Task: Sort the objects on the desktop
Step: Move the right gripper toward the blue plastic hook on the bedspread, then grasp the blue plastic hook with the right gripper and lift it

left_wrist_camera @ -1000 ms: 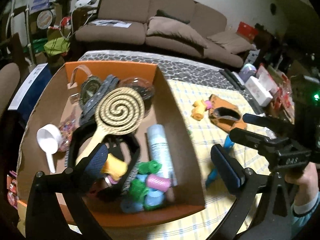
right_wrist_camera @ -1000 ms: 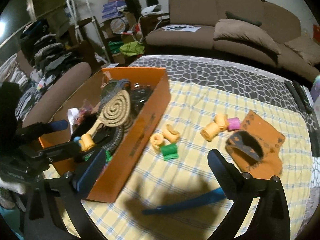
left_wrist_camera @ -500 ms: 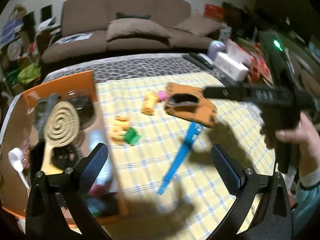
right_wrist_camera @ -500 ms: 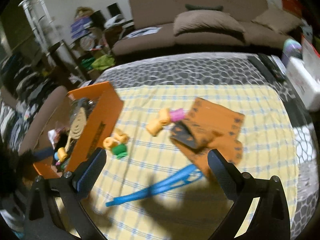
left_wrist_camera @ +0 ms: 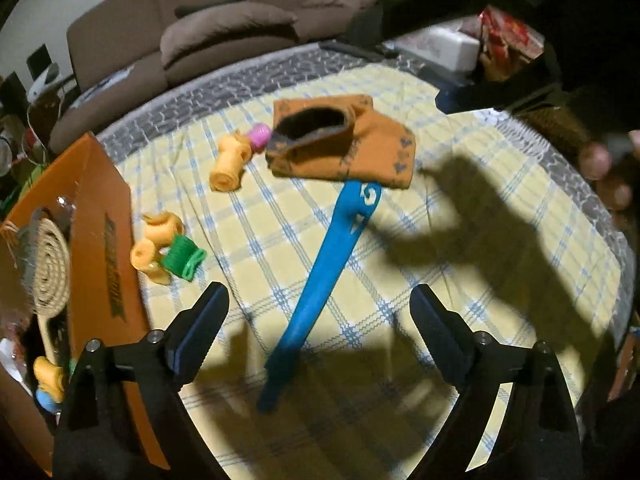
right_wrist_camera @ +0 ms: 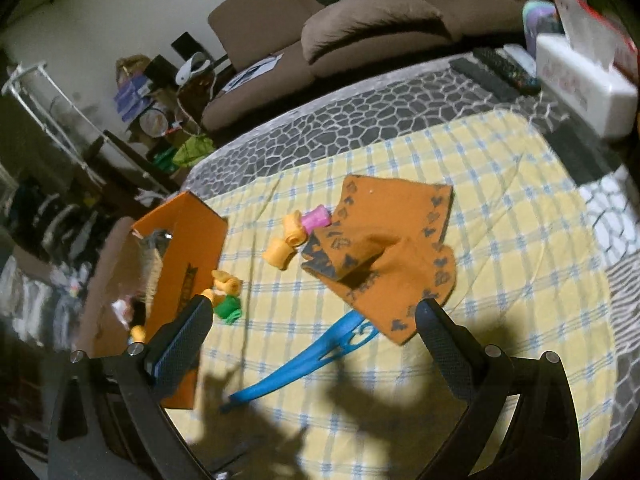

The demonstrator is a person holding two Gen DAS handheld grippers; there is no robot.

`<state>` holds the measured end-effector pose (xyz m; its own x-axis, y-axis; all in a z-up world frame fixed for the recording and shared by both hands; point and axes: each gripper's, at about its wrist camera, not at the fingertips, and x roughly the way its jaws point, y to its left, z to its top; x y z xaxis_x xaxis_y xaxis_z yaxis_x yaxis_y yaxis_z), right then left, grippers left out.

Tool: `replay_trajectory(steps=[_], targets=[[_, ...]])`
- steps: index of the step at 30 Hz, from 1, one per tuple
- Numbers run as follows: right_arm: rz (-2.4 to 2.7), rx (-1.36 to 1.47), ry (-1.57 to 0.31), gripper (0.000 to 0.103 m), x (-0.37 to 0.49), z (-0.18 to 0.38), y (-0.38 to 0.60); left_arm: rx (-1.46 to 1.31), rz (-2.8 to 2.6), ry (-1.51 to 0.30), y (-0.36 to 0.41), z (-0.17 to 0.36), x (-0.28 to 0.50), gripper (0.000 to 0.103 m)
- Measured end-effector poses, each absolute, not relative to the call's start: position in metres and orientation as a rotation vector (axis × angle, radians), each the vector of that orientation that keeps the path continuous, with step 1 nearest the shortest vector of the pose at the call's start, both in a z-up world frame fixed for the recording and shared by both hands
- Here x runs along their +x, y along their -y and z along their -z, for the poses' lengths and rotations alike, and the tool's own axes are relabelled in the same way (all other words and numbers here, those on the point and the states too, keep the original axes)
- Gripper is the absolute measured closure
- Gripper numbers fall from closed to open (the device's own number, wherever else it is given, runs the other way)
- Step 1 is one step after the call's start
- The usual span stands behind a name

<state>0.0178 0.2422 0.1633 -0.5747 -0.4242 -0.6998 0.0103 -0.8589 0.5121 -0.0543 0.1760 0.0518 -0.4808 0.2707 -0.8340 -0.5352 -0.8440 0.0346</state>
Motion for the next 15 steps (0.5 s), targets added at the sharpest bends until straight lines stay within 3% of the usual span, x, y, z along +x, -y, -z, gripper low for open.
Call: replay_trajectory(steps=[5, 10, 15], targets=[[2.349, 1.291, 0.822, 0.001, 0.017, -0.151, -0.244, -1.317, -2.309, -0.392, -0.171, -0.032, -0.061, 0.039], [2.229, 1.341, 0.908, 0.002, 0.014, -0.132, -0.238, -1.39, -2.284, -0.382, -0.167, -0.018, -0.065, 0.054], [2.123, 1.426, 0.979, 0.012, 0.011, -0.109, -0.227, -1.396, -2.259, -0.315, -0.162, -0.016, -0.065, 0.065]])
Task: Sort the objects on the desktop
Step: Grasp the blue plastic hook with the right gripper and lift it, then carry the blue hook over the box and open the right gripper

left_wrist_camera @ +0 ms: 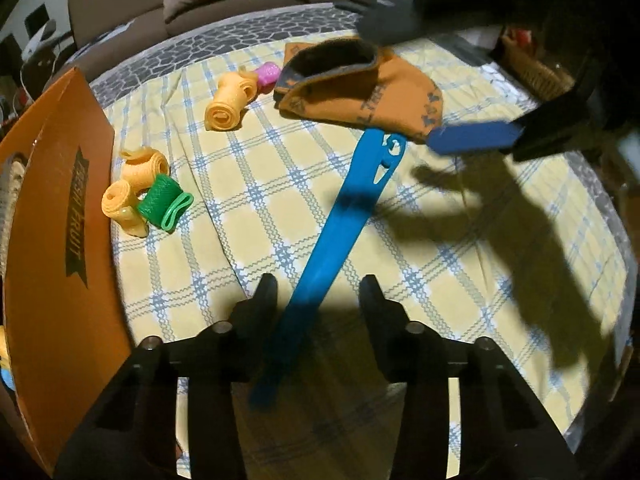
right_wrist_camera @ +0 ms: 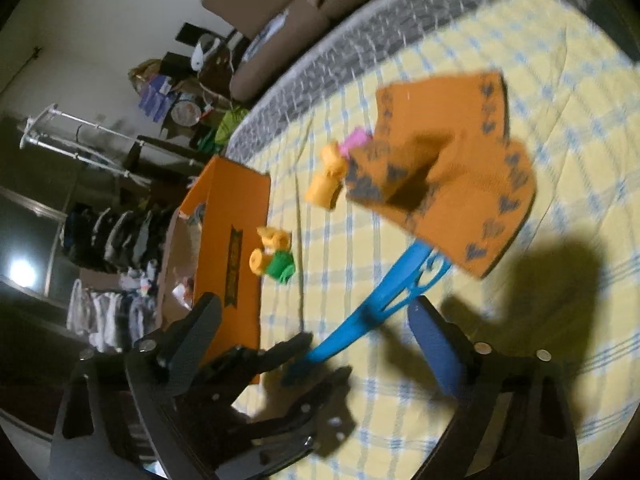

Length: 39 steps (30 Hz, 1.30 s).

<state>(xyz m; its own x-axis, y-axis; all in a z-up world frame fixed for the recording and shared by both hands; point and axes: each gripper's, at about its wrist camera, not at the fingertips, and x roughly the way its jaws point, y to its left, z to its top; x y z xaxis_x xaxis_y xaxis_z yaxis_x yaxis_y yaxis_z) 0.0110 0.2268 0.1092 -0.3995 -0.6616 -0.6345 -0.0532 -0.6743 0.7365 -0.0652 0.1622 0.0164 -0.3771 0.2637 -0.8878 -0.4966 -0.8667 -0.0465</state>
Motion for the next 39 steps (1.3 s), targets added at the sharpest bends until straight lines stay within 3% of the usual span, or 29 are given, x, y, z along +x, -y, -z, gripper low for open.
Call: replay_trajectory(steps=[8, 15, 16, 17, 18, 23, 25, 26, 28, 39], targets=[[2.133, 1.57, 0.888, 0.027, 0.007, -0.087, -0.209, -1.403, -2.213, -0.157, -0.155, -0.017, -0.062, 0.077], [2.169, 1.607, 0.801, 0.029, 0.006, -0.08, -0.191, -1.405, -2.139, -0.032, -0.157, -0.014, -0.057, 0.09], [2.175, 1.605, 0.785, 0.032, 0.005, -0.081, -0.187, -1.397, -2.141, -0.052, -0.161, -0.015, -0.054, 0.089], [2.173, 1.606, 0.766, 0.045, 0.004, -0.08, -0.183, -1.388, -2.144, -0.062, -0.163, -0.015, -0.052, 0.089], [2.17, 1.624, 0.727, 0.05, 0.003, -0.078, -0.176, -1.387, -2.146, -0.054, -0.164, -0.014, -0.052, 0.089], [2.247, 1.614, 0.522, 0.063, 0.007, -0.083, -0.165, -1.392, -2.118, 0.081, -0.154, -0.012, -0.055, 0.09], [2.234, 1.598, 0.557, 0.068, 0.007, -0.08, -0.17, -1.389, -2.105, 0.114, -0.153, -0.012, -0.055, 0.09], [2.224, 1.594, 0.573, 0.079, 0.007, -0.078, -0.172, -1.387, -2.1, 0.134, -0.152, -0.012, -0.054, 0.089], [2.189, 1.585, 0.618, 0.087, 0.007, -0.073, -0.175, -1.382, -2.088, 0.163, -0.152, -0.013, -0.055, 0.089], [2.042, 1.39, 0.946, 0.089, 0.005, -0.087, -0.185, -1.232, -2.114, 0.274, -0.136, -0.053, -0.058, 0.09]])
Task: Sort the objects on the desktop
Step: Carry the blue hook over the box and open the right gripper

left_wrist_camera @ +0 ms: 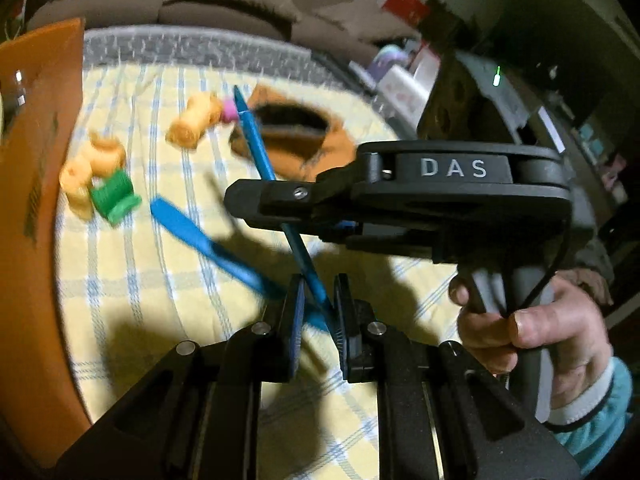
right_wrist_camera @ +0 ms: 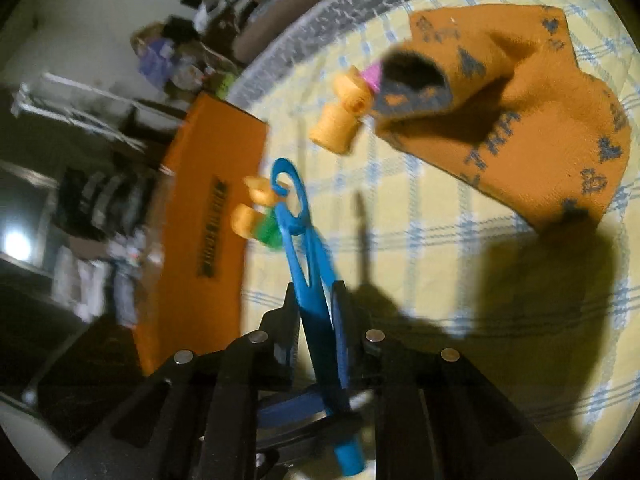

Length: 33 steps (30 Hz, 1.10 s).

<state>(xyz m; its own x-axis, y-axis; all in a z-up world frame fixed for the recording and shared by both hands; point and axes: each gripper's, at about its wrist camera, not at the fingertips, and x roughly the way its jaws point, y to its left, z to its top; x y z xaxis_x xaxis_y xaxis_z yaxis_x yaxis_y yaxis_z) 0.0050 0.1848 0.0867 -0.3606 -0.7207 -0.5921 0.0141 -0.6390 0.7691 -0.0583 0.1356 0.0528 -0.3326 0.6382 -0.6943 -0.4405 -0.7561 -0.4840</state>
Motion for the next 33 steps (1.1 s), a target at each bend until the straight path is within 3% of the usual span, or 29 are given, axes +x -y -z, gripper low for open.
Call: replay_trajectory(steps=[5, 20, 33], targets=[[1.98, 1.26, 1.09, 0.089, 0.004, -0.108, -0.192, -1.144, -2.134, 0.304, -0.12, -0.083, -0.054, 0.09], [1.907, 1.098, 1.021, 0.088, -0.013, -0.167, -0.116, -1.079, -2.238, 0.378, -0.034, -0.127, -0.069, 0.09], [1.885, 1.157, 0.963, 0.088, -0.033, -0.152, -0.05, -1.189, -2.276, 0.451, 0.028, -0.107, -0.089, 0.09]])
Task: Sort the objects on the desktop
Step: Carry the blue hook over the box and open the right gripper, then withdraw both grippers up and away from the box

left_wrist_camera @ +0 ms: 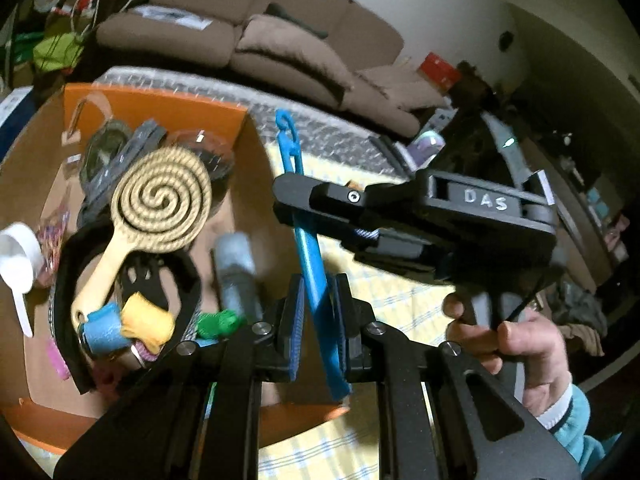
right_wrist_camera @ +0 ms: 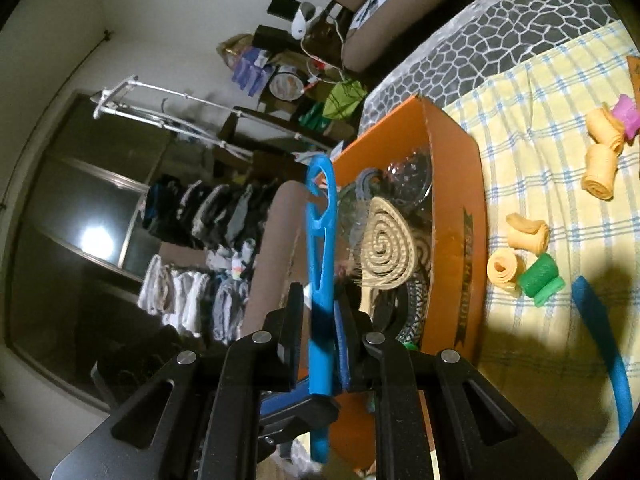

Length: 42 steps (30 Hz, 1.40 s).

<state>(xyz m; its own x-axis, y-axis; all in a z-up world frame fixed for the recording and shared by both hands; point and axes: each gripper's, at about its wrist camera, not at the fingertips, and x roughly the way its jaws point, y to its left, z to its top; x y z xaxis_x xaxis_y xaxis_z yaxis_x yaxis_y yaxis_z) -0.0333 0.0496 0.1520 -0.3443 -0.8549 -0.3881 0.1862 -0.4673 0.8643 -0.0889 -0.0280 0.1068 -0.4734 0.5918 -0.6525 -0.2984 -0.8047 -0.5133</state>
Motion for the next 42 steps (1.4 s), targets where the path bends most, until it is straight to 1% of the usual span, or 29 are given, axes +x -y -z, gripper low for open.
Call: replay_trajectory(steps=[6, 9, 11, 15, 17, 18, 20, 21, 22, 23, 24, 25, 27, 28, 29, 32, 35, 42], targets=[[2.028, 1.217, 0.821, 0.088, -0.036, -0.147, -0.037, -1.268, -2.305, 0.397, 0.029, -0.085, -0.094, 0.09], [2.089, 1.225, 0.761, 0.084, -0.034, -0.149, -0.038, -1.275, -2.306, 0.394, 0.028, -0.085, -0.094, 0.089], [2.115, 1.22, 0.745, 0.074, -0.033, -0.15, -0.043, -1.272, -2.321, 0.378, 0.027, -0.087, -0.091, 0.082], [2.174, 1.204, 0.728, 0.071, -0.031, -0.157, -0.053, -1.241, -2.349, 0.378, 0.03, -0.094, -0.088, 0.074], [2.192, 1.196, 0.735, 0.06, -0.031, -0.16, -0.059, -1.228, -2.369, 0.383, 0.032, -0.098, -0.085, 0.067], [2.204, 1.193, 0.733, 0.057, -0.031, -0.161, -0.063, -1.222, -2.381, 0.381, 0.033, -0.099, -0.084, 0.066], [2.228, 1.198, 0.71, 0.048, -0.029, -0.163, -0.068, -1.215, -2.405, 0.37, 0.034, -0.101, -0.08, 0.06], [2.24, 1.202, 0.697, 0.045, -0.028, -0.164, -0.07, -1.213, -2.416, 0.362, 0.034, -0.102, -0.079, 0.059], [2.258, 1.209, 0.678, 0.037, -0.027, -0.164, -0.073, -1.211, -2.428, 0.353, 0.033, -0.103, -0.078, 0.056], [2.274, 1.216, 0.659, 0.028, -0.025, -0.164, -0.075, -1.21, -2.44, 0.343, 0.031, -0.104, -0.077, 0.051], [2.291, 1.226, 0.638, 0.023, -0.023, -0.164, -0.077, -1.208, -2.45, 0.332, 0.031, -0.105, -0.075, 0.048], [2.3, 1.238, 0.621, 0.015, -0.022, -0.163, -0.078, -1.204, -2.469, 0.314, 0.029, -0.106, -0.073, 0.041], [2.296, 1.282, 0.594, 0.008, -0.02, -0.159, -0.081, -1.204, -2.503, 0.294, 0.025, -0.109, -0.073, 0.031], [2.283, 1.308, 0.584, 0.001, -0.02, -0.156, -0.082, -1.2, -2.522, 0.283, 0.024, -0.111, -0.07, 0.02], [2.27, 1.333, 0.576, 0.001, -0.018, -0.153, -0.084, -1.195, -2.528, 0.276, 0.023, -0.111, -0.07, 0.013], [2.28, 1.373, 0.537, 0.001, -0.01, -0.146, -0.09, -1.189, -2.55, 0.253, 0.02, -0.115, -0.067, 0.007], [2.316, 1.387, 0.48, 0.001, -0.001, -0.147, -0.096, -1.189, -2.563, 0.231, 0.017, -0.116, -0.064, 0.005], [2.43, 1.353, 0.393, 0.001, 0.021, -0.162, -0.108, -1.157, -2.612, 0.184, 0.016, -0.124, -0.05, 0.004]])
